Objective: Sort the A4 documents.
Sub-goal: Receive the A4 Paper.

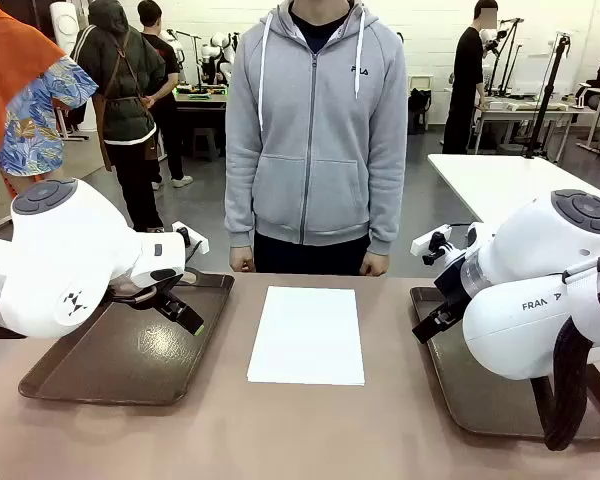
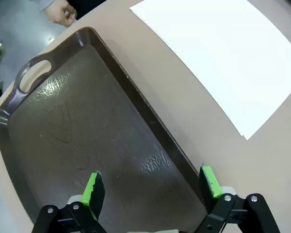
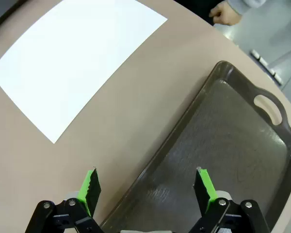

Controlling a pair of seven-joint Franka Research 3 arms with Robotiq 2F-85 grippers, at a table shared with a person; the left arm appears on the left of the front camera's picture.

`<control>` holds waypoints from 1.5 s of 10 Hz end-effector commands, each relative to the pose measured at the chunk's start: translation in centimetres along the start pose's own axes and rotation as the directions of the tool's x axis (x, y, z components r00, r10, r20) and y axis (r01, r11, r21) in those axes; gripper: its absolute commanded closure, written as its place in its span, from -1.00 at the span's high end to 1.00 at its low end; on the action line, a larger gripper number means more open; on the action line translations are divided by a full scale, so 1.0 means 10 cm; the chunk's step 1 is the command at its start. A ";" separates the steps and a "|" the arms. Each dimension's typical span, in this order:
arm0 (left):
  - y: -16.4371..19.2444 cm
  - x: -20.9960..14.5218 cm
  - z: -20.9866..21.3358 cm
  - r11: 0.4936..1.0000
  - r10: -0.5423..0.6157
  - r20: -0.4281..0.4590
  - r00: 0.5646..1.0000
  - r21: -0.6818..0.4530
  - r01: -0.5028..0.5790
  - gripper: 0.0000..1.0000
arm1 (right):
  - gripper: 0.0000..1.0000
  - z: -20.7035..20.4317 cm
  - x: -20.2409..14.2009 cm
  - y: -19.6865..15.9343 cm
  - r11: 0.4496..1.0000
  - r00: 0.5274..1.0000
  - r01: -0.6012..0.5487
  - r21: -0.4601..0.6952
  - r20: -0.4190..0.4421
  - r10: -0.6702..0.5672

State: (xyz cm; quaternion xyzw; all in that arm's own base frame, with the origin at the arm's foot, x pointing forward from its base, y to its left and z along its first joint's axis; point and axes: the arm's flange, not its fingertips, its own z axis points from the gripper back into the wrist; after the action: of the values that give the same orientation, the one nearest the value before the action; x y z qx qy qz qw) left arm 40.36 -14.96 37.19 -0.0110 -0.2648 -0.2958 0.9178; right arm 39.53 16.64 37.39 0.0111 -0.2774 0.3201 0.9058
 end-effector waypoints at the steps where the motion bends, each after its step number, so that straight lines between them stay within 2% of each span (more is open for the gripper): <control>1: 0.00 0.00 0.00 1.000 0.000 0.000 1.000 0.000 0.000 1.00 | 1.00 0.00 0.00 0.00 1.000 1.000 0.000 0.000 0.000 0.000; 15: 0.00 0.00 0.00 1.000 0.000 0.000 1.000 0.000 0.000 1.00 | 1.00 0.00 0.00 0.00 1.000 1.000 0.000 0.000 0.000 0.000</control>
State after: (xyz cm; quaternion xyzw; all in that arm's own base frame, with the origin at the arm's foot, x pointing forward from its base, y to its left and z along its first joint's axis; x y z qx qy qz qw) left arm 40.36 -14.97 37.19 -0.0110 -0.2648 -0.2957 0.9178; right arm 39.53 16.63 37.39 0.0109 -0.2774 0.3202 0.9058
